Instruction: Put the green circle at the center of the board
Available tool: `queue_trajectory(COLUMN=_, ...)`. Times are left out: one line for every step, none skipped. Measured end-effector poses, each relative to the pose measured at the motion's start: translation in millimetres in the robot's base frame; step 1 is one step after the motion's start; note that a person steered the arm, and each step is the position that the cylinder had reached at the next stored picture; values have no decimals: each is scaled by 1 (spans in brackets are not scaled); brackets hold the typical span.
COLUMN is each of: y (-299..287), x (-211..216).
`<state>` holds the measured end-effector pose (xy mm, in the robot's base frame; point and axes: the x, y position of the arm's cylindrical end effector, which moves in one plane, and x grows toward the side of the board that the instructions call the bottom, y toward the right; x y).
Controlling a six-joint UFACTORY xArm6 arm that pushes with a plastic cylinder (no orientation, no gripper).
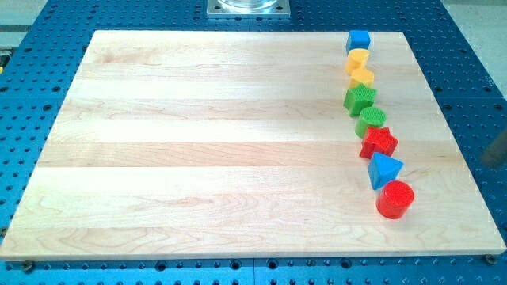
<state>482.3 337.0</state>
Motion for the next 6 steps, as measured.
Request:
queue_trajectory(y=-10, x=-28)
queue_trajectory(y=-11, x=-34)
queue_trajectory(y=-16, x=-43)
queue_trajectory(y=-50, x=-54)
queue_trajectory(y=-121, x=-43)
queue_trajectory(y=-182, x=-41)
